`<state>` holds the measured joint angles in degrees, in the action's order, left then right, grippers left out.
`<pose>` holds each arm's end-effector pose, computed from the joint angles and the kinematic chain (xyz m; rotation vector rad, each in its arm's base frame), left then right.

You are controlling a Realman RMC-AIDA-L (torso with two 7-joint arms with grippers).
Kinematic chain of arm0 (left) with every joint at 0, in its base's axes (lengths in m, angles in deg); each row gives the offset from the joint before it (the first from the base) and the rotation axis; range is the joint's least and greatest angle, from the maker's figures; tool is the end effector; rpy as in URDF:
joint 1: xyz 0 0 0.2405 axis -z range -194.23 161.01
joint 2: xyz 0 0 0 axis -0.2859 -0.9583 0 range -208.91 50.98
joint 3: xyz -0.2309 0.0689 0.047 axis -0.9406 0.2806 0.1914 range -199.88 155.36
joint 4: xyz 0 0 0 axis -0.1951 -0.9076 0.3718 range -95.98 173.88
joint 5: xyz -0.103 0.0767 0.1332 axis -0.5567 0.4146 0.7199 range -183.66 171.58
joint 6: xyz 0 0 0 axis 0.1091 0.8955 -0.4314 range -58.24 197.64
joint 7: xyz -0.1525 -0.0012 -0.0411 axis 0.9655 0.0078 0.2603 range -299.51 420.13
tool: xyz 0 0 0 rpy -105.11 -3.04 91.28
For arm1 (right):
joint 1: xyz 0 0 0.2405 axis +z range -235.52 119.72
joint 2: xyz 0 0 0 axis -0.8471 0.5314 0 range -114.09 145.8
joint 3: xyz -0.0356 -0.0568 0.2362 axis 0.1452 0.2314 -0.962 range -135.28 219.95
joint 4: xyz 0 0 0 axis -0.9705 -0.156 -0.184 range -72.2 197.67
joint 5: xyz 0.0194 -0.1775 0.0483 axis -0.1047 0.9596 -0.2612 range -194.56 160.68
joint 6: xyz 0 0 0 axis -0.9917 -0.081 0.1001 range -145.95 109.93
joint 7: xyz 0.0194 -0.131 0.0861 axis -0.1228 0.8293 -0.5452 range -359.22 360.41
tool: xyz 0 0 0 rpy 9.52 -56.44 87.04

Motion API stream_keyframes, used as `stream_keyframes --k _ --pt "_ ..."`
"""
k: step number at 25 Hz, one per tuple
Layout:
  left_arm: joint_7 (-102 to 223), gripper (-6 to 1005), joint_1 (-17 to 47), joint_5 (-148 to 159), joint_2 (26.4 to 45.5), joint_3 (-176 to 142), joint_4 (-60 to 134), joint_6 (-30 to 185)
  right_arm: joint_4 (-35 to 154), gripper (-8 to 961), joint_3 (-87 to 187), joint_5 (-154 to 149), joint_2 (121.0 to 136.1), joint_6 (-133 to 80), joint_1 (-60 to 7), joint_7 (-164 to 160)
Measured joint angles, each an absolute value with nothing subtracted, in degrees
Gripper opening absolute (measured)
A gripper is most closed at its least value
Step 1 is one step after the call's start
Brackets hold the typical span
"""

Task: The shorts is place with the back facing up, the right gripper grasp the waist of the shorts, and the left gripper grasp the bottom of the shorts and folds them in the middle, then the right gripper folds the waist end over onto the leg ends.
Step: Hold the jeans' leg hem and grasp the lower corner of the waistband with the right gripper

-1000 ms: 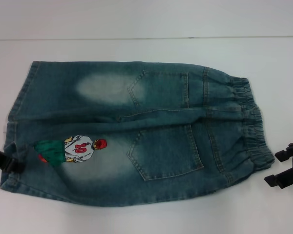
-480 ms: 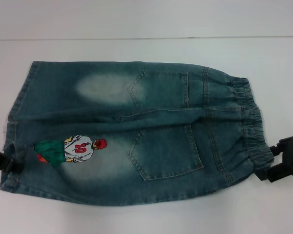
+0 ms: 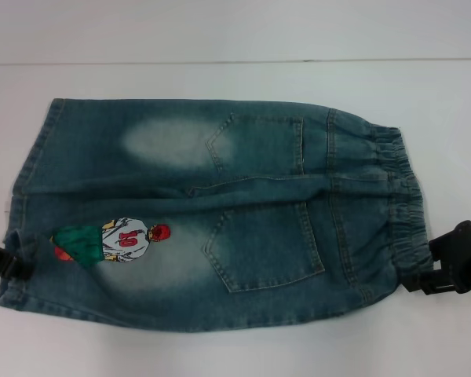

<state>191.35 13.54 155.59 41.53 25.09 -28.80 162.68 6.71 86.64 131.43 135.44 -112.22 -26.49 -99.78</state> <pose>-0.2954 0.3015 0.0426 -2.3592 -1.3440 0.4588 0.2772 0.2948 0.0092 -2.8530 0.8573 -0.2077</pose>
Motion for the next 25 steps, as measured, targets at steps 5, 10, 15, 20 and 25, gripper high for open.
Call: stream_keyframes --k 5,10,15,20,25 --pt "191.03 37 13.58 155.59 41.69 25.05 -28.63 162.46 6.40 403 86.65 131.09 135.53 -112.28 -26.68 -99.65" --pt "190.96 37 13.21 155.30 41.85 24.56 -28.79 162.17 5.97 207 86.14 129.06 135.56 -112.23 -27.65 -98.35" --pt "188.95 37 12.81 152.32 41.77 22.08 -29.47 161.79 3.31 123 86.08 123.51 135.58 -112.78 -30.84 -95.78" --pt "187.00 37 12.73 150.92 41.82 17.57 -30.59 161.41 0.71 66 85.52 116.08 135.38 -114.55 -34.67 -94.26" --pt "186.50 37 10.14 151.13 41.33 14.39 -32.85 161.87 -0.71 56 84.97 112.84 135.55 -119.06 -37.60 -92.15"
